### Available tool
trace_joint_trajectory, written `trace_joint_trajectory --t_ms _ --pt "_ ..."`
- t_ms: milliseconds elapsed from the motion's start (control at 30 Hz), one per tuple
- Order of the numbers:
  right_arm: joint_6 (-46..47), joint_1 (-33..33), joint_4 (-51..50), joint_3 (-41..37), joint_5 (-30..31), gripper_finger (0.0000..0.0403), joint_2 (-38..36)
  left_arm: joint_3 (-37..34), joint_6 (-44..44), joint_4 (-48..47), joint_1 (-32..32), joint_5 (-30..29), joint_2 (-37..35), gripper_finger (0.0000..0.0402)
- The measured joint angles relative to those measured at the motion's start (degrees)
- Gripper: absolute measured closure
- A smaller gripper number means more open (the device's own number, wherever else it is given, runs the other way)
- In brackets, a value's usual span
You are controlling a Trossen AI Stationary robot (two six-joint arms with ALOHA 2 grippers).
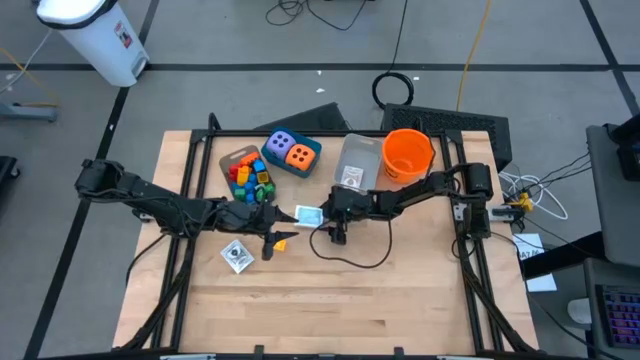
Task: Pick & Place Toys
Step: Put the blue deck of cards into the gray bin
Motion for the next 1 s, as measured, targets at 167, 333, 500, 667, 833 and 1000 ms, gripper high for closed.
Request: trace_joint_trajectory --t_ms 167,333,500,667,833,1000 --pt "-1.2 0.0 -2.5 0.0 7.0 0.0094 -3.5 0.0 0.1 -0.1 0.0 0.0 0.0 0.0231" --pt "-1.8 0.0 -8.7 -0.1 11.6 0.0093 -11.3 0.0 0.6 -0.2 0.0 -0.1 0.0 0.0231" --pt "0.0 0.0 -15.4 0.0 15.9 0.0099 -19.9 0.0 0.5 0.1 0.0 -0.1 0.0 0.0231" --pt "-0.5 -0.4 -21.5 0.0 25.9 0.0092 -26.6 0.0 0.1 0.1 0.0 -0.1 0.0 0.0231" --pt "0.1 -2.7 -30.0 0.0 29.5 0.0097 -30.8 0.0 0.1 0.2 0.0 -0.1 0.0 0.0231" --pt "0.8 -5.6 -34.8 -1.8 29.1 0.0093 -31.5 0.0 0.1 0.2 0.0 -0.1 0.0 0.0231"
